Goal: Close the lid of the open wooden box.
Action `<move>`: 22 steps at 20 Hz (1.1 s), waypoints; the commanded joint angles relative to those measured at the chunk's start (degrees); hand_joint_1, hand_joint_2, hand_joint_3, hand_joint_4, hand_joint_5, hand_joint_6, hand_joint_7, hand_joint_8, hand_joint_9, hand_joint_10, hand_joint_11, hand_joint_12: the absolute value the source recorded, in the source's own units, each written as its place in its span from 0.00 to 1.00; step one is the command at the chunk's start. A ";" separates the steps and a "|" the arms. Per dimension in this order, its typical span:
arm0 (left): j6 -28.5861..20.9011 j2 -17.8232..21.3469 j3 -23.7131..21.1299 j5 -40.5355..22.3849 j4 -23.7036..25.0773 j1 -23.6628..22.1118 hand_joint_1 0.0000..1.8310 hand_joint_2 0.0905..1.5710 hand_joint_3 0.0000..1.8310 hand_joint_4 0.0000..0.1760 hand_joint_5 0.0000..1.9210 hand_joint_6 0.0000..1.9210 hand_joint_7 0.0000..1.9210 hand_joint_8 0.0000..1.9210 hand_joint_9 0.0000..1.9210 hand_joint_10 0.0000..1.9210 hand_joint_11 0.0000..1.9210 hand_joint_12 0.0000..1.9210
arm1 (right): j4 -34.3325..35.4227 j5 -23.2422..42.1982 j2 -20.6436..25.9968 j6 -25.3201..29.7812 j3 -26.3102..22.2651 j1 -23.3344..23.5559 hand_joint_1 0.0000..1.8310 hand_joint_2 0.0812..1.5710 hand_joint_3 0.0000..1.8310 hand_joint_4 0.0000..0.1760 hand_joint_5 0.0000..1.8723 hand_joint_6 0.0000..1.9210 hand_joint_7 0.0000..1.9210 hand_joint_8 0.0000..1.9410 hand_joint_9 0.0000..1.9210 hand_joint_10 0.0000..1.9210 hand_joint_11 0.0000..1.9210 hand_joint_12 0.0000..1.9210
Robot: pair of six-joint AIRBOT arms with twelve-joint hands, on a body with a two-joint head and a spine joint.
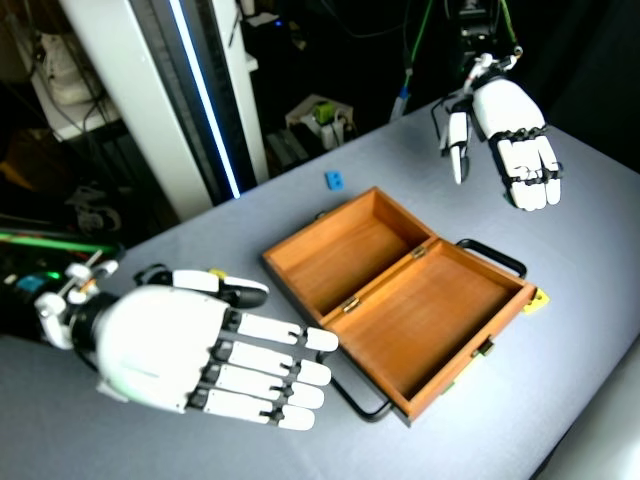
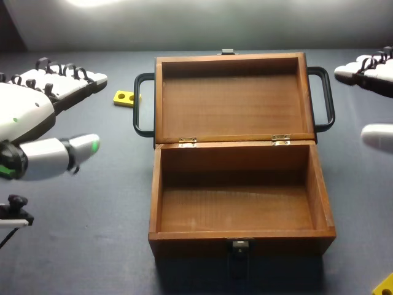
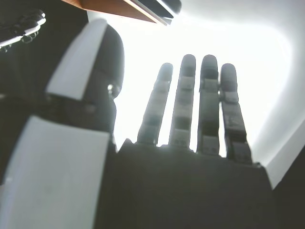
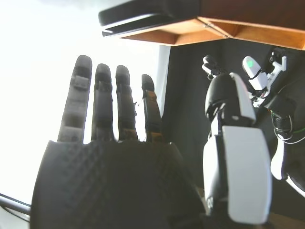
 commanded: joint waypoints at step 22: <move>3.39 -8.38 11.58 17.78 1.90 -10.01 0.00 0.83 0.00 0.00 0.02 0.01 0.01 0.00 0.02 0.01 0.04 0.02 | 0.11 -12.75 -5.80 0.42 10.06 5.68 0.00 0.93 0.00 0.00 0.05 0.00 0.04 0.00 0.03 0.00 0.06 0.01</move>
